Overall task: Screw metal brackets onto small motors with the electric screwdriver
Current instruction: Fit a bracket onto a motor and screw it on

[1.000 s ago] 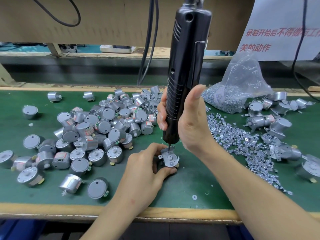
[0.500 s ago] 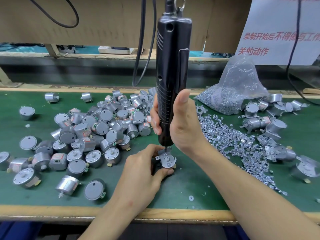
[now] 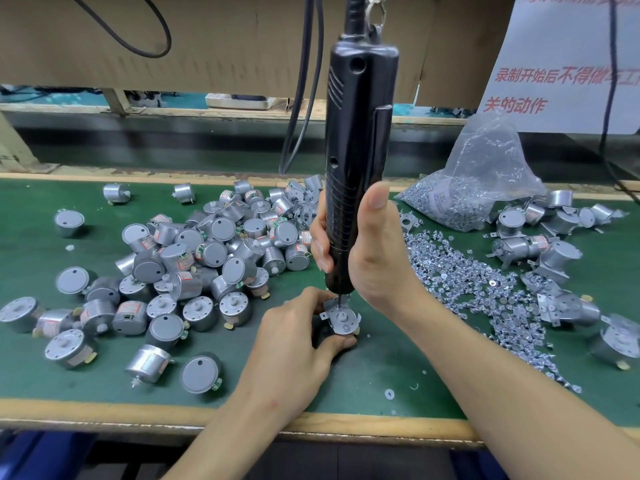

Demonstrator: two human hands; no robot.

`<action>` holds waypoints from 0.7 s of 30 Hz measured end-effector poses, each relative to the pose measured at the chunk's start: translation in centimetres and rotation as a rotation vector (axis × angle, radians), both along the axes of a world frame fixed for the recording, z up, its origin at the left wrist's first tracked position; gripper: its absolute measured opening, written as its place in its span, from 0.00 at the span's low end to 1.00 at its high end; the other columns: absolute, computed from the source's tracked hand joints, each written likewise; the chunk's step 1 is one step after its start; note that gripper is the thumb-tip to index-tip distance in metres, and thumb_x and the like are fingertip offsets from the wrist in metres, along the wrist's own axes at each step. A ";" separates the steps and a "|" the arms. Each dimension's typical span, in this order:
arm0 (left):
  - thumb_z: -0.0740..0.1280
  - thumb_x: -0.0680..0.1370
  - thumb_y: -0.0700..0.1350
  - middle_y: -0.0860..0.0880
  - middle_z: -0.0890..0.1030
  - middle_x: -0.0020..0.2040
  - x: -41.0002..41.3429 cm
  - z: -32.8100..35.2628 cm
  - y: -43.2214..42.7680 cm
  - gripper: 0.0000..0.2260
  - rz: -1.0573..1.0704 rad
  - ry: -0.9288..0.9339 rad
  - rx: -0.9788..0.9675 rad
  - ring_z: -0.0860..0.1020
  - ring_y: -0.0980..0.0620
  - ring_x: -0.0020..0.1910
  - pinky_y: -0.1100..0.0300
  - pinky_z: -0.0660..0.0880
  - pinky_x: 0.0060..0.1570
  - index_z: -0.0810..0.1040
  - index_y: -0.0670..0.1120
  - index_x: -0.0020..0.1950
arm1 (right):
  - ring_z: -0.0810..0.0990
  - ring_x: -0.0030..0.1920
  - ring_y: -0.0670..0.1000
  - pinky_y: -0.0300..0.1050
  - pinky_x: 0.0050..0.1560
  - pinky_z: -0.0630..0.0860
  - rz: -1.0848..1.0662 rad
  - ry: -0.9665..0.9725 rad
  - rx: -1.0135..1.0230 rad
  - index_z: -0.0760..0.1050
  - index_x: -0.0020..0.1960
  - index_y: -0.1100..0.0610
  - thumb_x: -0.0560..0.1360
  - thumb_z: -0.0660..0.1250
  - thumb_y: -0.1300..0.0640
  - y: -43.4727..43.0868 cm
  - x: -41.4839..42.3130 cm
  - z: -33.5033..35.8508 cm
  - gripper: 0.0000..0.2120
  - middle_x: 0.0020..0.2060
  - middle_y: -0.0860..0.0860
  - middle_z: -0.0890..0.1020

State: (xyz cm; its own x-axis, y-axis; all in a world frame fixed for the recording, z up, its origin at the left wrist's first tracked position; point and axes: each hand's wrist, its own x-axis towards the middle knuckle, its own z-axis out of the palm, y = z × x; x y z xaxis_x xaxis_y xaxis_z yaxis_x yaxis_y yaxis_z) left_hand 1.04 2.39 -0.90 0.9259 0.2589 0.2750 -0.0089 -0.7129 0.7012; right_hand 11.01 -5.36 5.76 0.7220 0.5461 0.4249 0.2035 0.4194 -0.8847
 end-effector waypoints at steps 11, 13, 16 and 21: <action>0.79 0.69 0.49 0.67 0.74 0.37 0.0 0.1 0.0 0.18 -0.005 -0.005 0.007 0.72 0.70 0.37 0.75 0.65 0.39 0.78 0.53 0.55 | 0.71 0.23 0.49 0.40 0.27 0.69 -0.039 -0.026 0.037 0.71 0.40 0.56 0.68 0.58 0.21 -0.2 0.2 -0.2 0.35 0.26 0.48 0.74; 0.79 0.69 0.49 0.66 0.76 0.40 0.1 0.1 0.1 0.18 -0.010 -0.005 0.012 0.72 0.70 0.37 0.76 0.65 0.39 0.78 0.53 0.56 | 0.71 0.23 0.49 0.41 0.27 0.69 -0.057 -0.045 0.027 0.71 0.39 0.56 0.69 0.57 0.22 -0.1 0.2 -0.3 0.35 0.26 0.48 0.74; 0.79 0.69 0.50 0.66 0.76 0.40 0.2 0.0 0.2 0.18 -0.011 -0.007 0.024 0.72 0.70 0.37 0.76 0.65 0.39 0.78 0.52 0.55 | 0.73 0.24 0.50 0.43 0.28 0.71 -0.091 -0.070 0.003 0.71 0.40 0.57 0.69 0.56 0.22 -0.2 0.1 -0.2 0.36 0.27 0.48 0.76; 0.80 0.68 0.50 0.66 0.75 0.36 -0.1 0.2 0.2 0.17 -0.036 -0.011 0.004 0.72 0.70 0.36 0.74 0.65 0.38 0.78 0.53 0.52 | 0.85 0.40 0.54 0.49 0.43 0.81 -0.308 -0.162 -0.197 0.79 0.48 0.63 0.76 0.60 0.29 -2.6 -0.3 -0.6 0.35 0.39 0.53 0.86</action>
